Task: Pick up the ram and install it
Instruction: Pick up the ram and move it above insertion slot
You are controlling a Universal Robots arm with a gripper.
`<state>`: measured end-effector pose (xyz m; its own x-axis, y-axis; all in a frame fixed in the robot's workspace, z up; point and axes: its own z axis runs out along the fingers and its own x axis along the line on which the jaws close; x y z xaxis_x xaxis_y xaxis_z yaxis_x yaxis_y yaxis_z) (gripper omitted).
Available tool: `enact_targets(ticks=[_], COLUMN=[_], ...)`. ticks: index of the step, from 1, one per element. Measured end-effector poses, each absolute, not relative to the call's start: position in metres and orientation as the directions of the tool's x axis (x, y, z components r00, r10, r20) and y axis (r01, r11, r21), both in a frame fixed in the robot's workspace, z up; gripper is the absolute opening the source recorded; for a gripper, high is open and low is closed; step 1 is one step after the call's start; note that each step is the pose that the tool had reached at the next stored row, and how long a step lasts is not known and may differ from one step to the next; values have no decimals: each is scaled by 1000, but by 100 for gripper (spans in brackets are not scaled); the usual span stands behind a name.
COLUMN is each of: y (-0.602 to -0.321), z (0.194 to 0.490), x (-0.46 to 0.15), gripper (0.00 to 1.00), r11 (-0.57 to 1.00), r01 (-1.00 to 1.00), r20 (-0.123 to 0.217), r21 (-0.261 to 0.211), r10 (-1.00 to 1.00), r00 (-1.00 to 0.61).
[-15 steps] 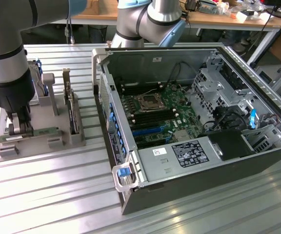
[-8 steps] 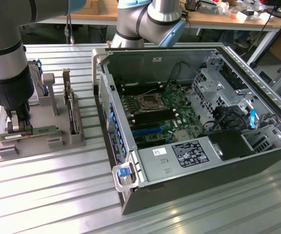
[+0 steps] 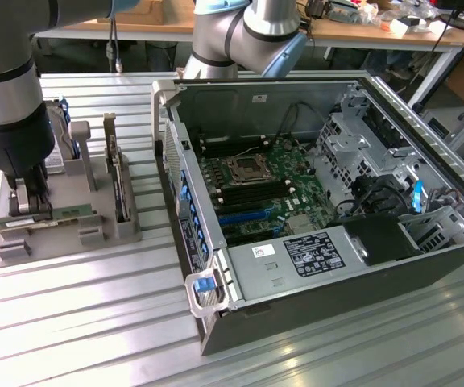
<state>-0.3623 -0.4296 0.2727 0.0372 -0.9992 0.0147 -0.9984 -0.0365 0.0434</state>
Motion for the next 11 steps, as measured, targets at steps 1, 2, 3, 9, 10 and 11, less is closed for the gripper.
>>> enact_targets(ticks=[1,2,3,9,10,11], y=[-430,-430,-430,-430,-430,-430], z=[273,275,277,285,286,287], x=[-362,-362,-362,-362,-362,-362], gripper=[13,13,13,13,13,13], r11=[-37,-36,-37,-37,-37,-37], r01=[-998,-998,-998,-998,-998,-998], r20=[15,15,15,15,15,15], r21=[43,43,43,43,43,44], r10=[-999,-999,-999,-999,-999,-999], r00=[37,37,37,37,37,37])
